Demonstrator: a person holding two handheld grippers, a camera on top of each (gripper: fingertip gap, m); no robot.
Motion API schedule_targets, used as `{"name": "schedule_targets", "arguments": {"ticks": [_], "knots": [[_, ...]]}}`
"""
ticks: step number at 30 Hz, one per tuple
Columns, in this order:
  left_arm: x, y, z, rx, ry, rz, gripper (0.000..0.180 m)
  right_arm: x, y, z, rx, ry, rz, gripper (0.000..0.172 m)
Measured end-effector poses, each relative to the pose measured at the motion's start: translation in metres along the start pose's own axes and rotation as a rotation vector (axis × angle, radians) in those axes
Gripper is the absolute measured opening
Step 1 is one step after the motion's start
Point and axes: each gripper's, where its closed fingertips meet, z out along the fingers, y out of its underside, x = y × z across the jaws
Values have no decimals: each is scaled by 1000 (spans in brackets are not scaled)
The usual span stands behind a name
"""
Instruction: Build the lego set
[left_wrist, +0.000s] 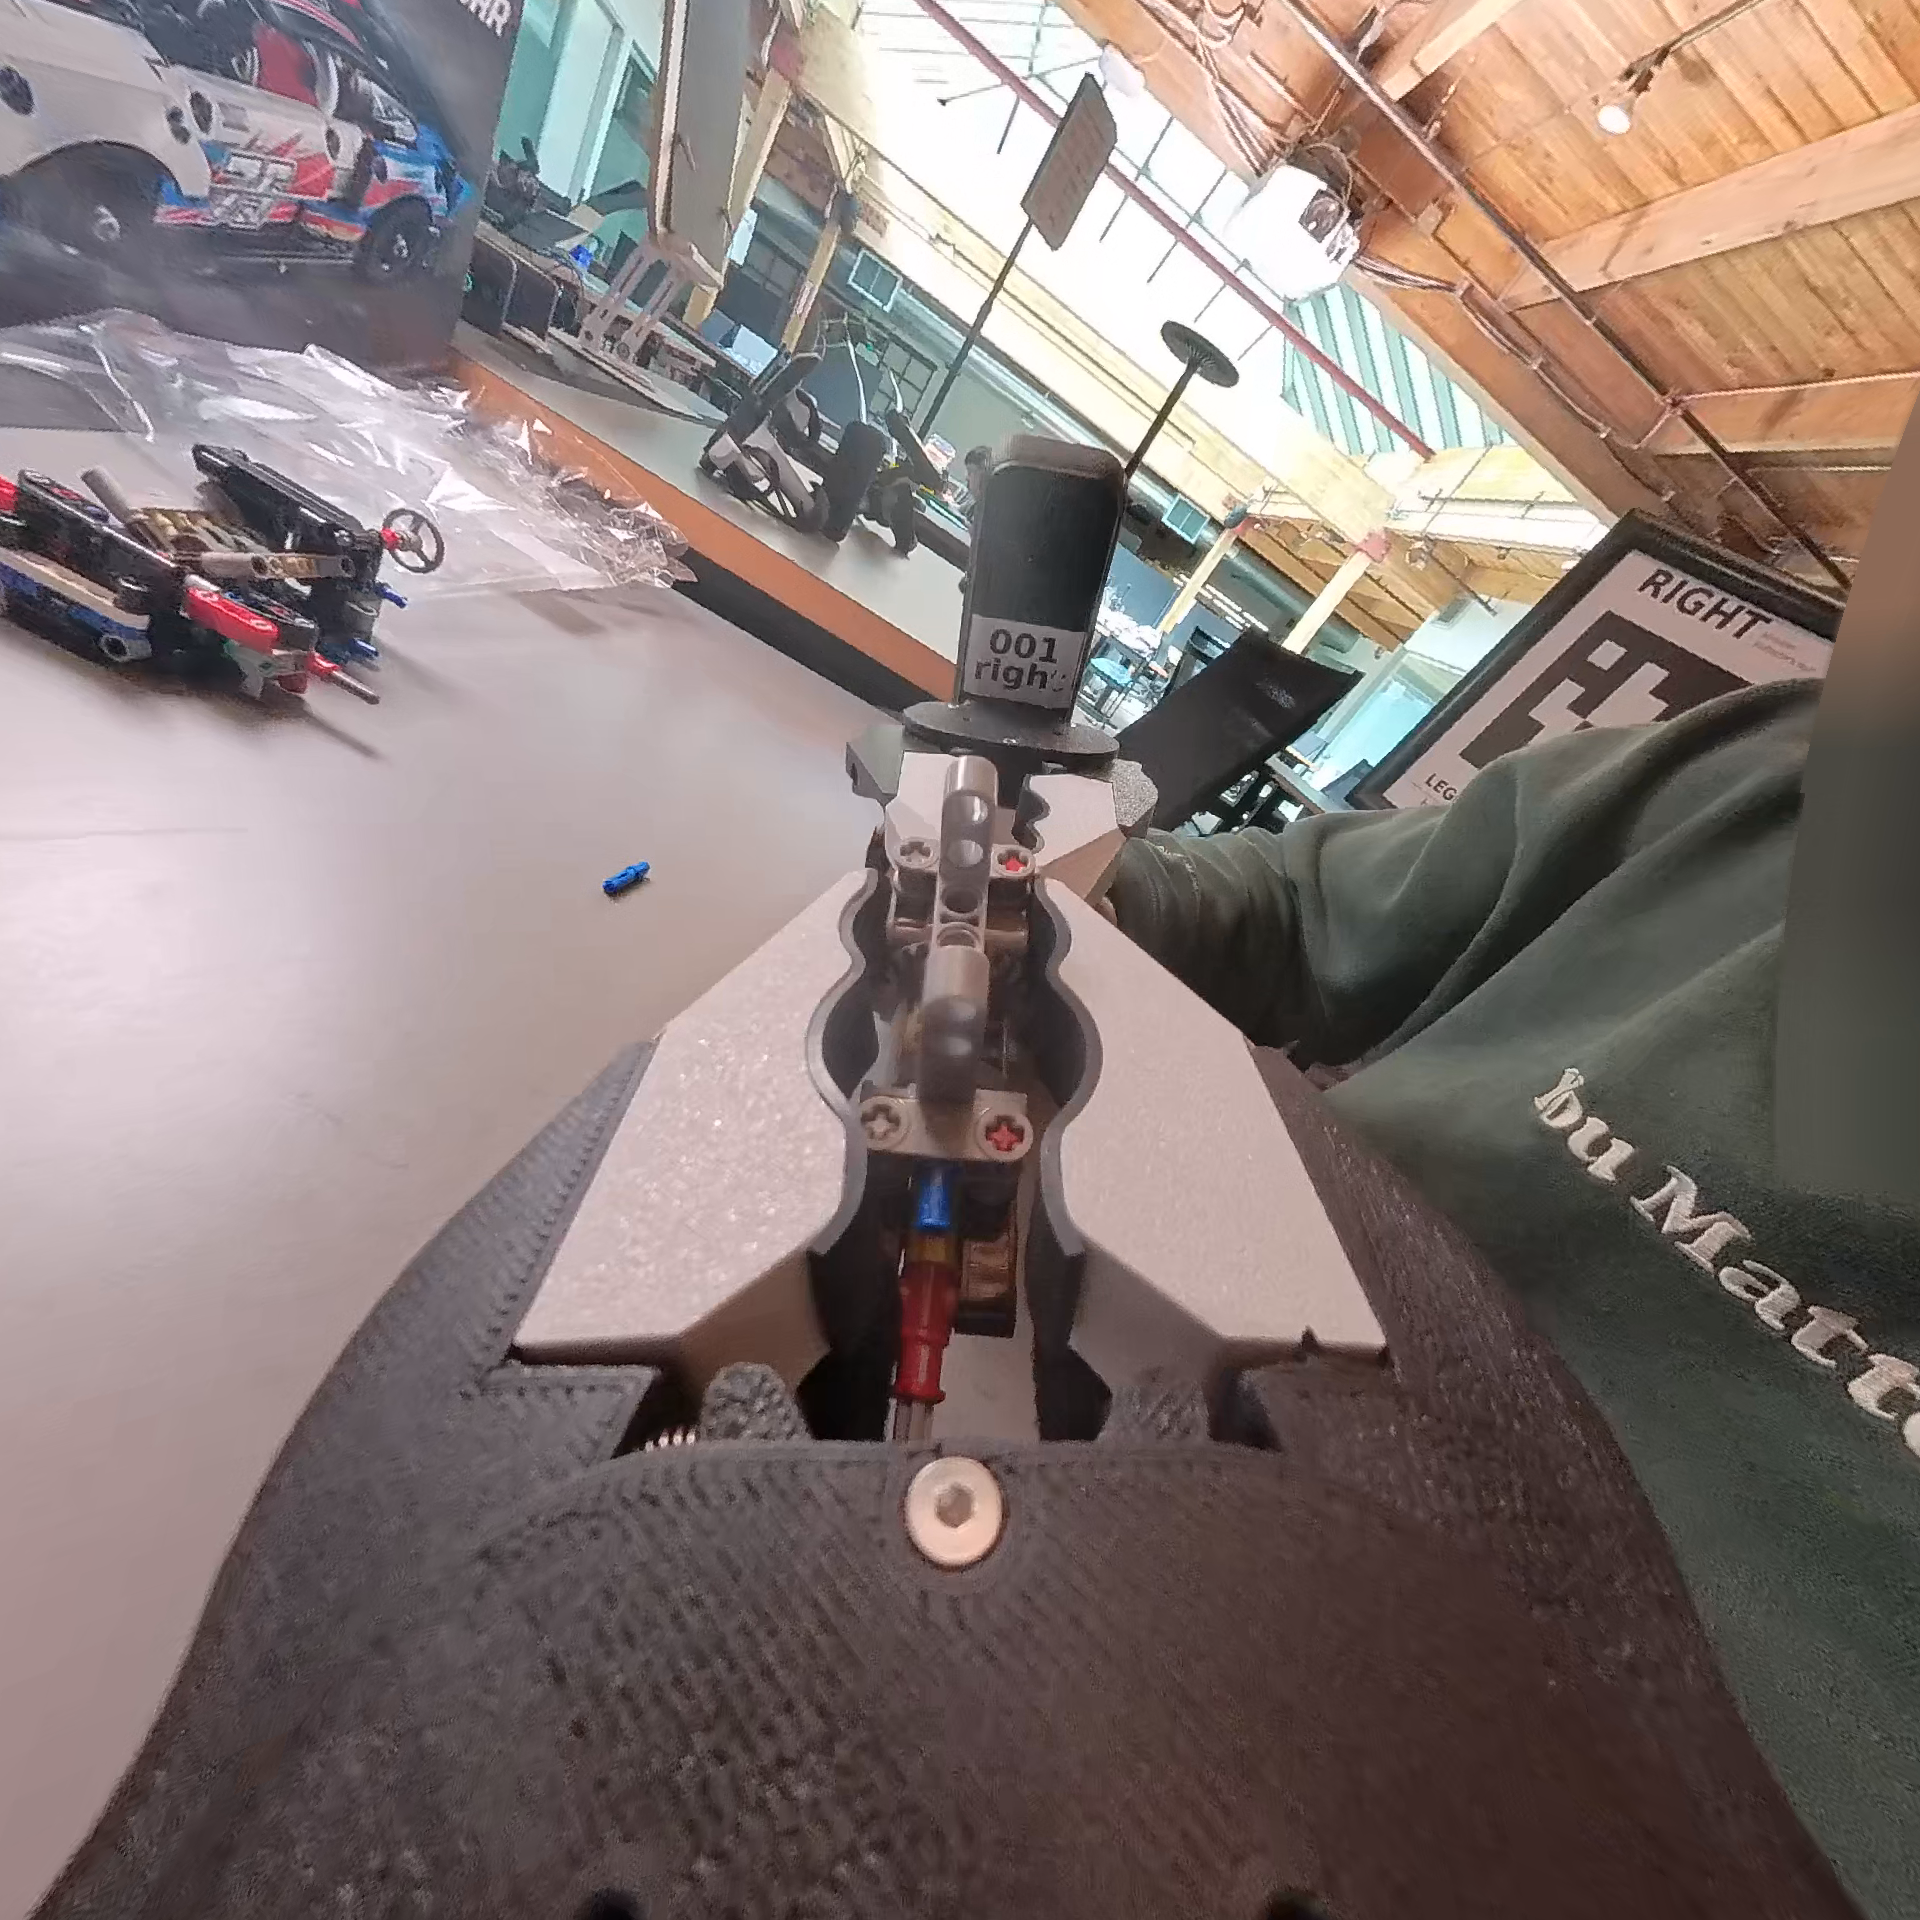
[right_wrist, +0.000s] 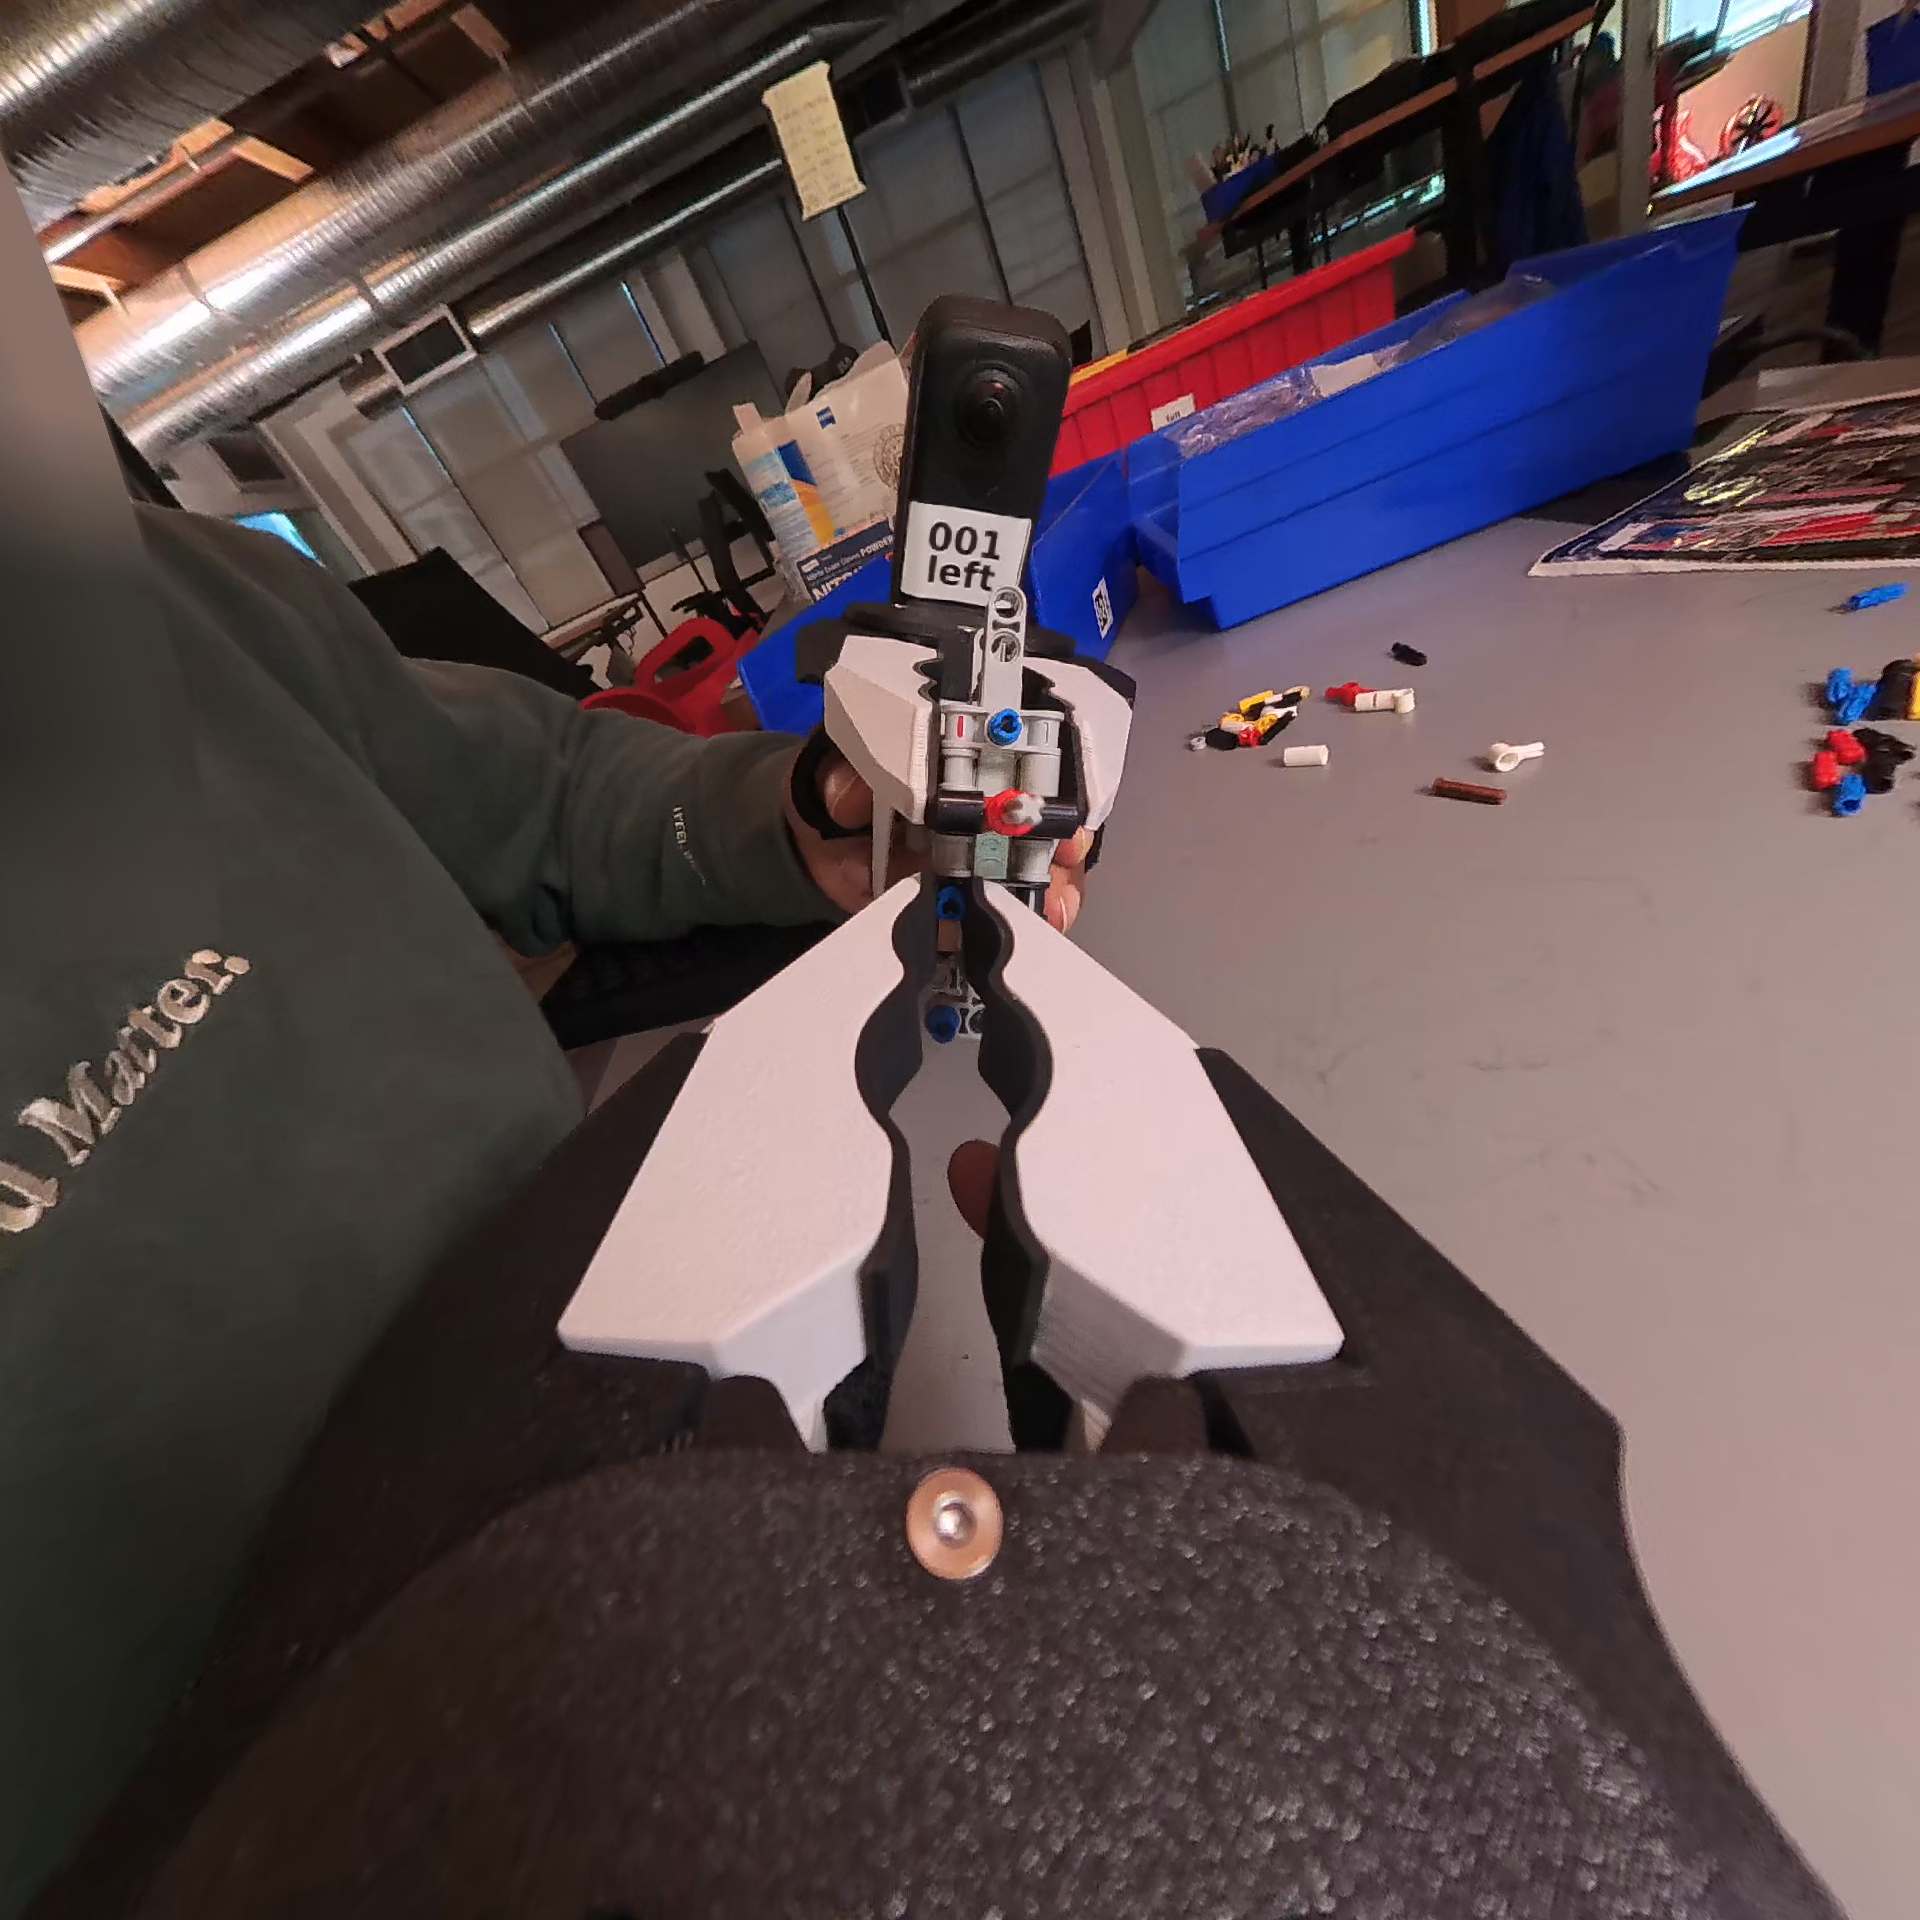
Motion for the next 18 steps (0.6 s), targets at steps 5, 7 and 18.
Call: {"name": "schedule_targets", "arguments": {"ticks": [5,7,18], "knots": [[-7,7,-1,-25,-41,7,25,6,9,1,-37,24,44,3],[-9,4,0,-21,-52,16,25,9,6,1,-15,39,45,4],[-28,-1,-4,14,-147,-47,25,26,-2,-8,-86,319,-428,27]]}}
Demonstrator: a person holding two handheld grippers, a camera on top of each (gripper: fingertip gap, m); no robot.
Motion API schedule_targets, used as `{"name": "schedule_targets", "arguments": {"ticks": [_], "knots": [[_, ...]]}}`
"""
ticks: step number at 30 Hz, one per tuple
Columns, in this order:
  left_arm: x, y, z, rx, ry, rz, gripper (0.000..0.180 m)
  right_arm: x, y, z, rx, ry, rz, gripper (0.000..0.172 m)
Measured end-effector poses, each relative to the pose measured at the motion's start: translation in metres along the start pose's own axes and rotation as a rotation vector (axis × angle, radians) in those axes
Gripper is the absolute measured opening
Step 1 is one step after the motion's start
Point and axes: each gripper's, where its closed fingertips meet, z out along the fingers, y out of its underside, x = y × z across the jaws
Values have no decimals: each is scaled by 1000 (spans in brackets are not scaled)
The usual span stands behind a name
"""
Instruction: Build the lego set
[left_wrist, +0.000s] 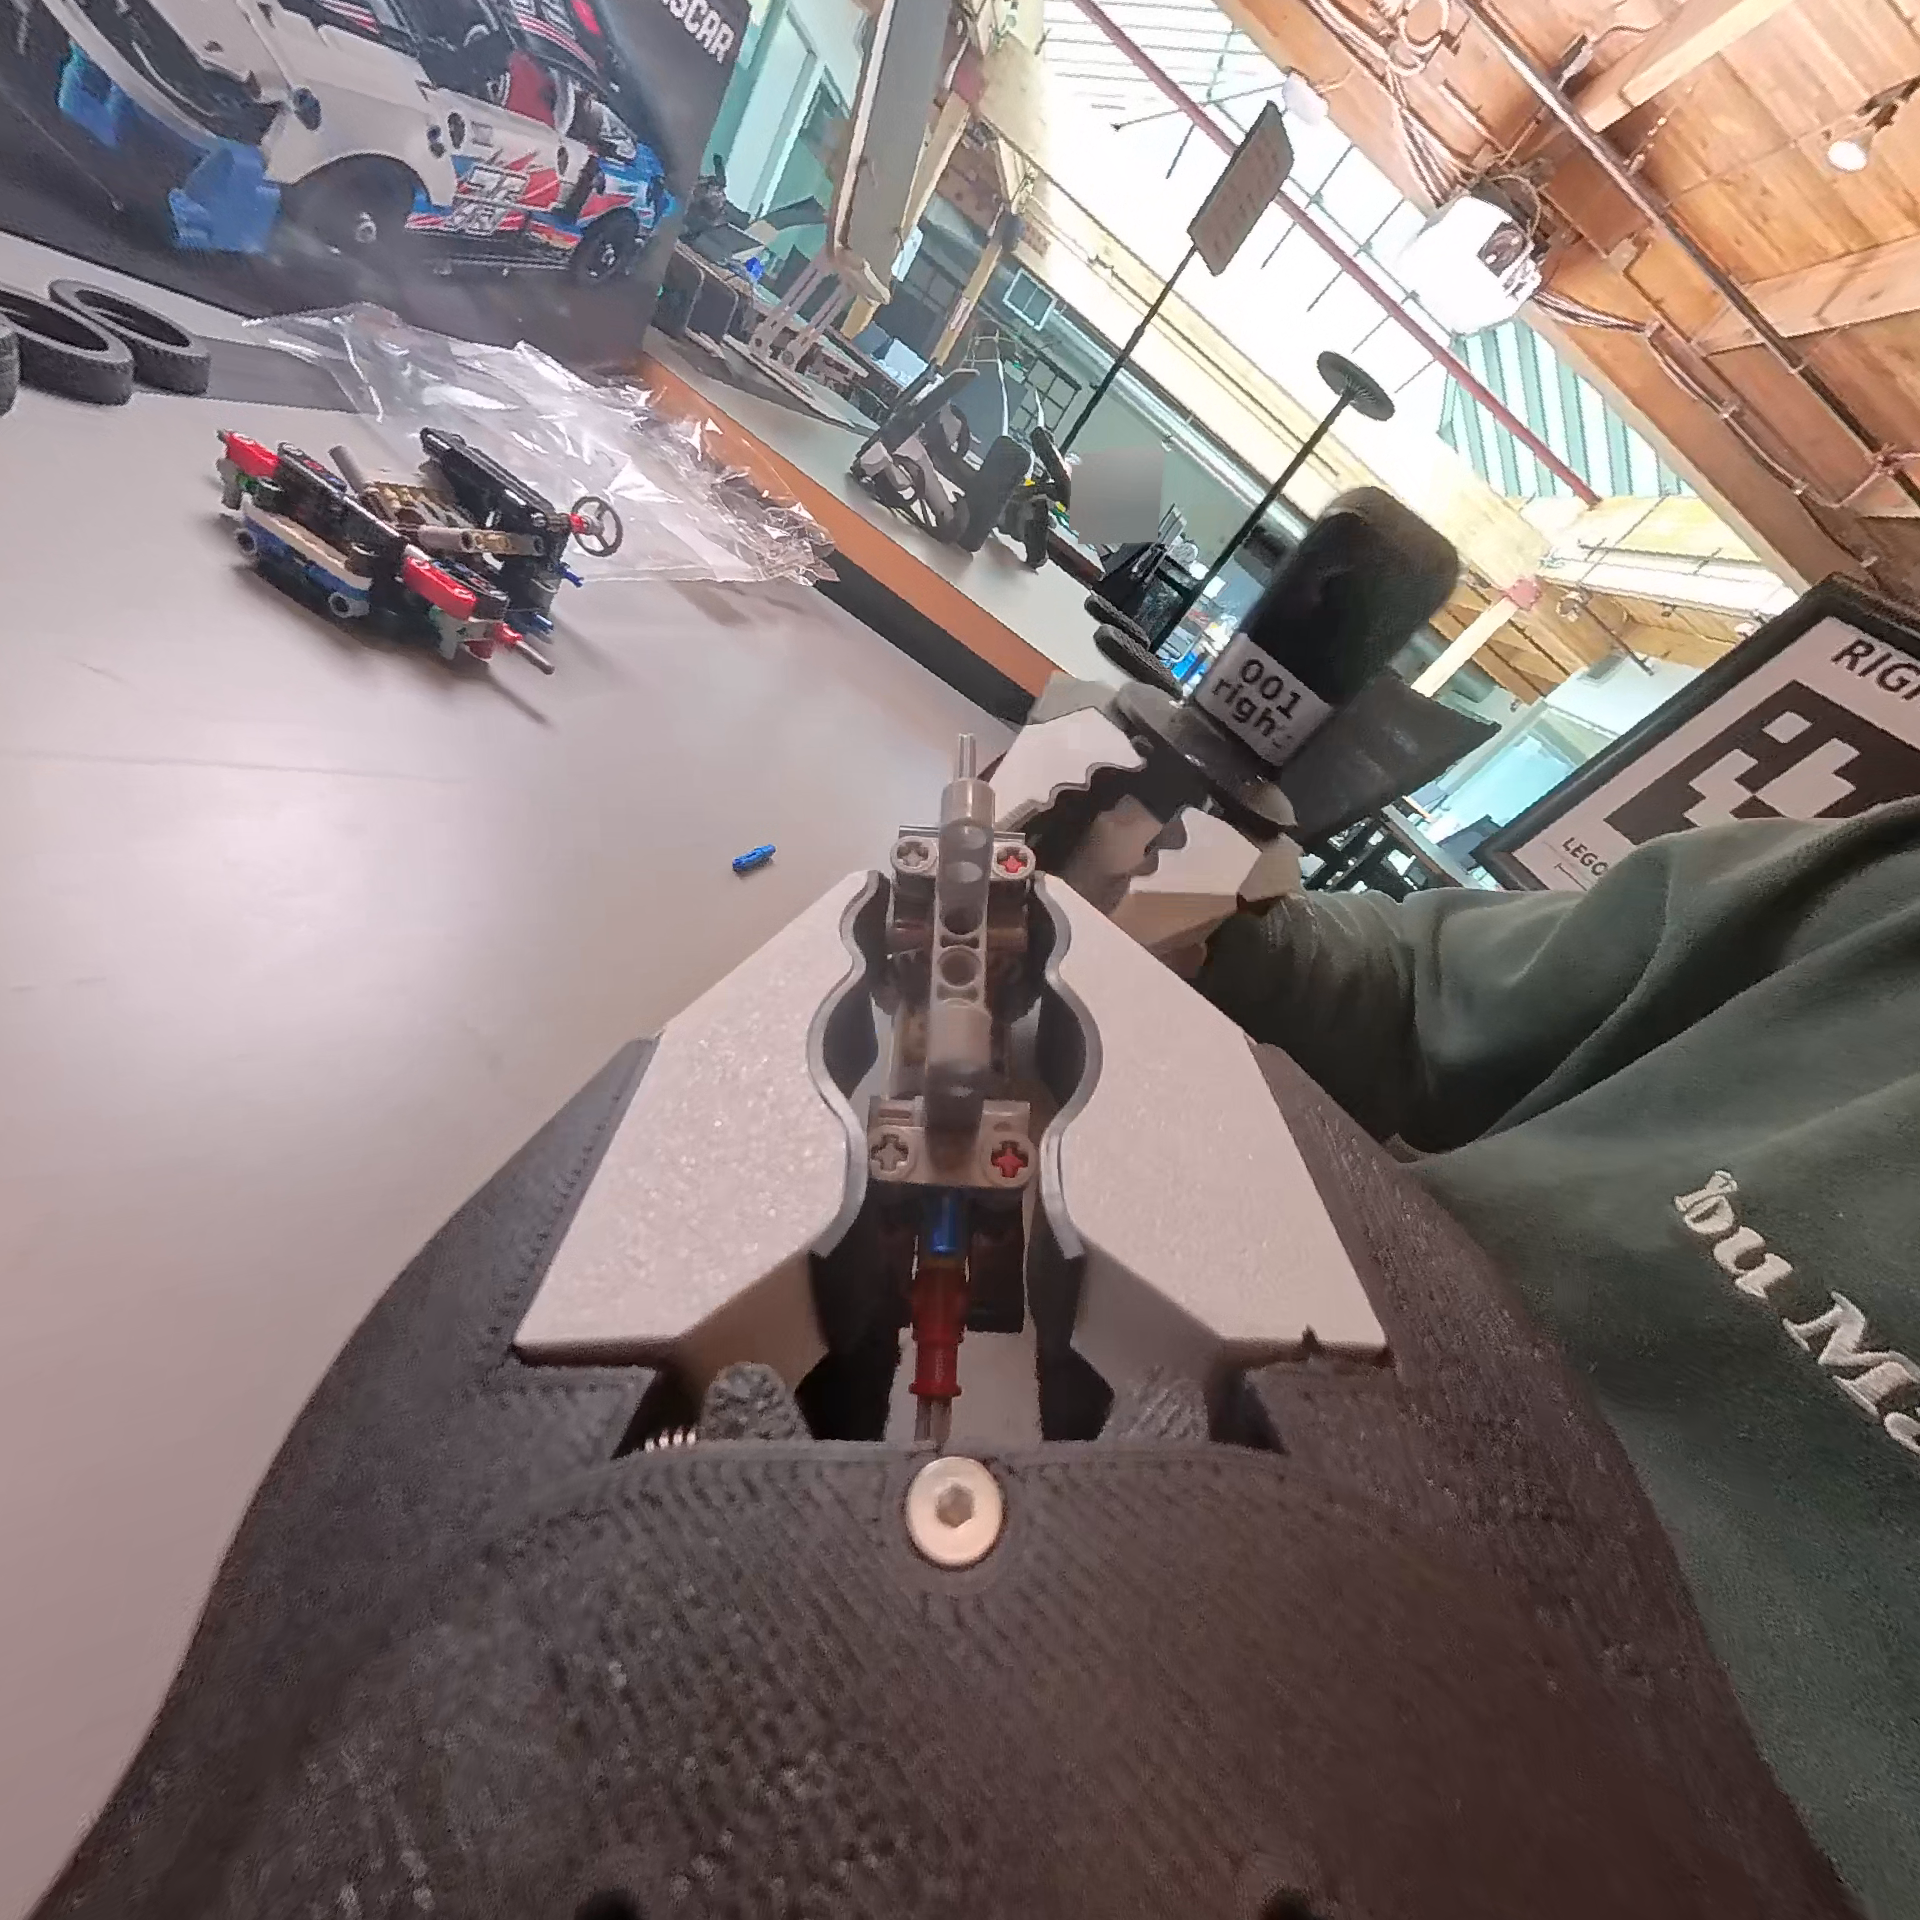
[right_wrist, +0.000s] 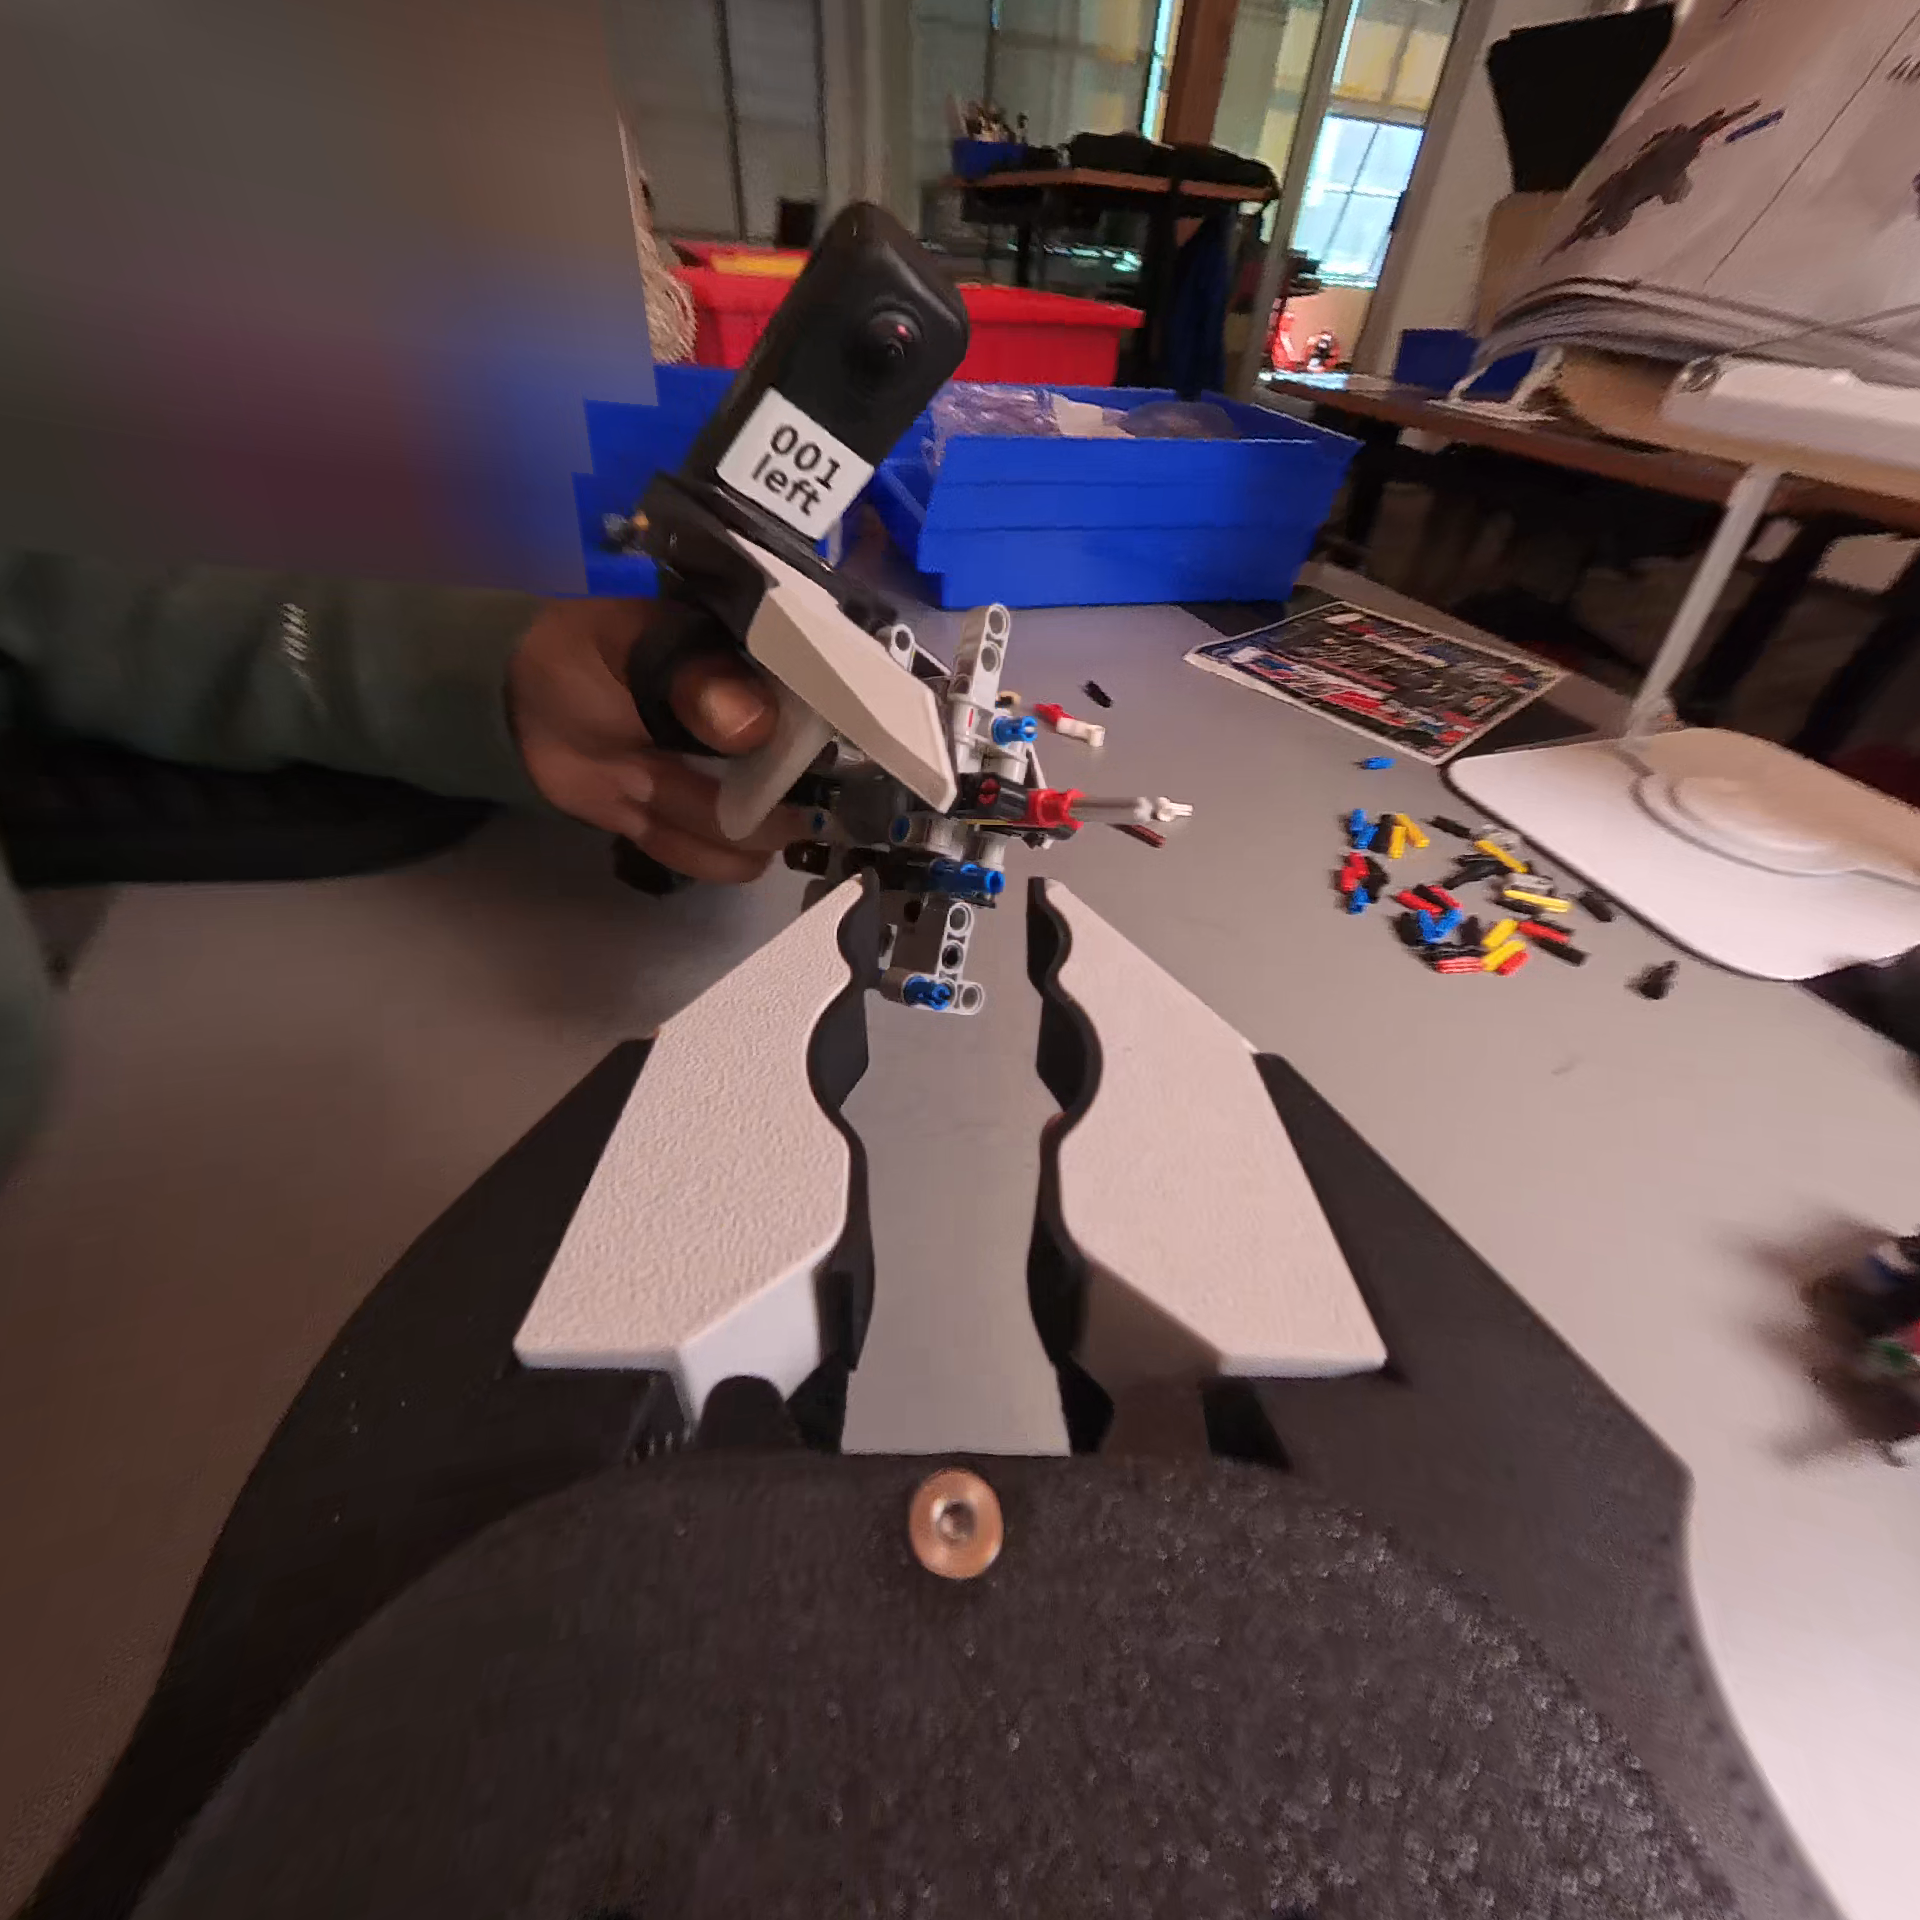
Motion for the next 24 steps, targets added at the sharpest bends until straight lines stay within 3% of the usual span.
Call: {"name": "schedule_targets", "arguments": {"ticks": [11,24], "knots": [[-16,-4,3,70,-87,-119,25,16,5,16,-154,337,-212,23],[-20,-7,0,132,-105,-197,25,16,5,21,-120,373,-170,21]]}}
